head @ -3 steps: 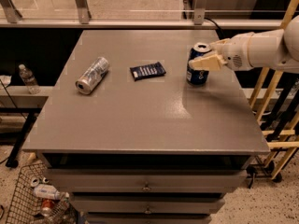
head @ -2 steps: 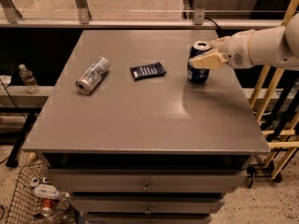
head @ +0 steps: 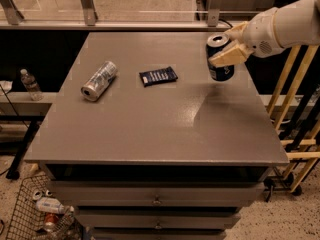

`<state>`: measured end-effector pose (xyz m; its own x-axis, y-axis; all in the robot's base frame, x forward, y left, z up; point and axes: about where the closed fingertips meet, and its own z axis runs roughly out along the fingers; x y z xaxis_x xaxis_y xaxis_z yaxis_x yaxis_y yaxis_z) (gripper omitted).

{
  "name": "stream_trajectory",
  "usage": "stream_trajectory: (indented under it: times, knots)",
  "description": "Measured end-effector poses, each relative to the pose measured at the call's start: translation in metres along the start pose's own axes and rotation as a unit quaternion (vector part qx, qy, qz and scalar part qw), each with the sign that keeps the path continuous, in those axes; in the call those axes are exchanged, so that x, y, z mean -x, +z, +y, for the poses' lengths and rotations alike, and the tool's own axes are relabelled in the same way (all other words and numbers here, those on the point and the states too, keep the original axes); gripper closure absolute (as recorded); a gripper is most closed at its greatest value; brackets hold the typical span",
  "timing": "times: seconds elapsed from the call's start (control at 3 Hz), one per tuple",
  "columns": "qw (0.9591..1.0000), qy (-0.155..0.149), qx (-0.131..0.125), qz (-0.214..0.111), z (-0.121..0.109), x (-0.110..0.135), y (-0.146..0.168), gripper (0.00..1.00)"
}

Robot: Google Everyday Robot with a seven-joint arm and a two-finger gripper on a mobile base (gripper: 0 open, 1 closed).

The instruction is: Knock pepsi can over

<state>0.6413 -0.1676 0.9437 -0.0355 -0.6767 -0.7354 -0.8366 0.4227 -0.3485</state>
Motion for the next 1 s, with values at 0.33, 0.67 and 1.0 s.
stream_trajectory:
  times: [0.33, 0.67, 1.0]
  knots:
    - [0.9943, -0.081, 0.053, 0.046, 0.013, 0.005, -0.006, 1.0]
    - [0.9754, -0.153, 0.131, 0.088, 0.035, 0.003, 0.002, 1.0]
    - [0.9443, -0.205, 0.224, 0.127, 0.066, -0.004, 0.014, 1.0]
